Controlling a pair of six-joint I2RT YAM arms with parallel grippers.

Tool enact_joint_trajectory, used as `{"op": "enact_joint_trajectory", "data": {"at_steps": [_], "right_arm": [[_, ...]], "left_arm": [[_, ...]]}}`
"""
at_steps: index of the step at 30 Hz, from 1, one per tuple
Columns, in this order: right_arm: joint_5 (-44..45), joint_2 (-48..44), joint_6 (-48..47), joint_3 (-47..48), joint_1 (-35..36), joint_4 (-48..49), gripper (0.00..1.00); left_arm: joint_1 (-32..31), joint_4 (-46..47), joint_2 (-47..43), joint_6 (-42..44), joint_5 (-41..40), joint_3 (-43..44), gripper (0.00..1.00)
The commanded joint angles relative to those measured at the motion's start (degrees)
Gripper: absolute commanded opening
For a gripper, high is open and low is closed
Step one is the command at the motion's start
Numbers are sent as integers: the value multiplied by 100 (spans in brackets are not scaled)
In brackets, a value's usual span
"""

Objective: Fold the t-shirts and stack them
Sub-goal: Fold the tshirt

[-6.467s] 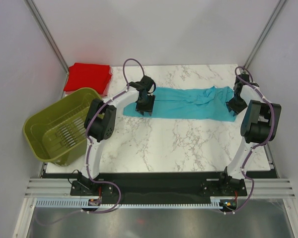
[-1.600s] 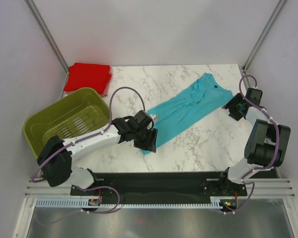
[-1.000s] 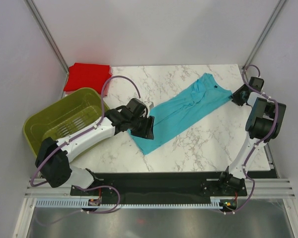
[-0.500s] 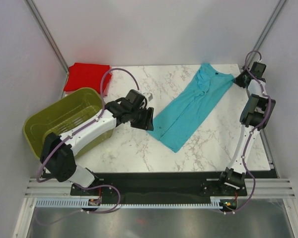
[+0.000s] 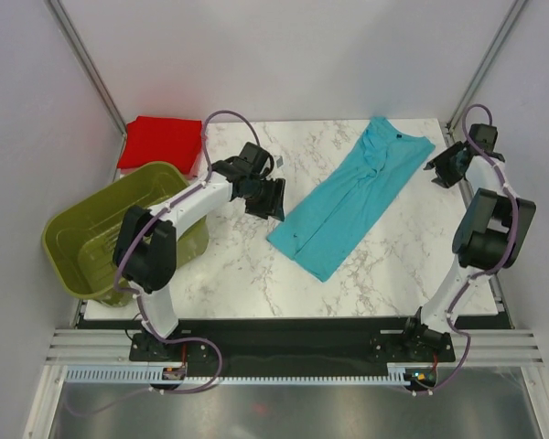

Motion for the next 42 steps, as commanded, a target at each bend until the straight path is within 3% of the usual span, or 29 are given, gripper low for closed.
{"op": "enact_joint_trajectory", "data": {"at_steps": [1,7,16,22,23,24,25,31,35,42], "right_arm": [[8,-1402,197,-1008,176,-165,53],[-492,-2994,48,-2532,326,63,54],[-854,-3840,-242,-3069,493,-42,54],[-793,-4104,-532,-3149,493,-279,54],[-740,-4139,-585,-3149,493,-331,54],[-670,-4174,-594,-3140,493,-358,54],[-652,-4218,-603,-3114,493,-393,54],[-520,-4289,-603,-3158,493,-437,54],[-625,-4210,-612,-3447,493,52,56],[-424,-3124,-700,-3441,511,1214,57]], "left_arm": [[170,38,491,444,342,385,60],[206,55,1002,576,422,412,61],[136,134,1380,620,220,166,55],[136,134,1284,295,114,-212,21],[136,134,1258,260,131,-326,9],[136,134,1240,242,149,-388,9],[118,134,1214,199,167,-458,2],[13,187,670,-65,-44,-1152,2],[-224,257,169,-259,-184,-1836,2],[-672,512,-876,-865,-360,-2875,2]]}}
